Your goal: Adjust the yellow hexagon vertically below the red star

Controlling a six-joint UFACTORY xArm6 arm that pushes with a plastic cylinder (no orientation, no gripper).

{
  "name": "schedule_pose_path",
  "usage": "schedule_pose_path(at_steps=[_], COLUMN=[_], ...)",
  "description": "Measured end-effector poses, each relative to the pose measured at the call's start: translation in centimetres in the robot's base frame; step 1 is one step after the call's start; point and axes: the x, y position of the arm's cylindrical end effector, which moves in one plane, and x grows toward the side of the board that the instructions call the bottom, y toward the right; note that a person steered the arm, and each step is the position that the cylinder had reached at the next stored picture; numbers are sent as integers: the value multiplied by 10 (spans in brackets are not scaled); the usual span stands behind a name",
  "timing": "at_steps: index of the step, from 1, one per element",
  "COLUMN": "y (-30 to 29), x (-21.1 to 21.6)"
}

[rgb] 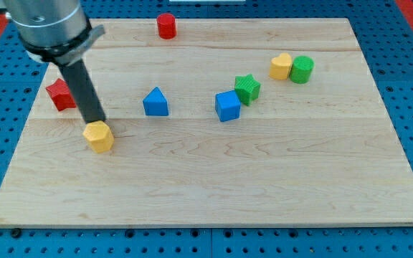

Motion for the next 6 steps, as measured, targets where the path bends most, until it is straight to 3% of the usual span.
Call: schedule_pose_path(at_steps=[1,5,6], y=[34,-55,-10], x=[-15,65,33])
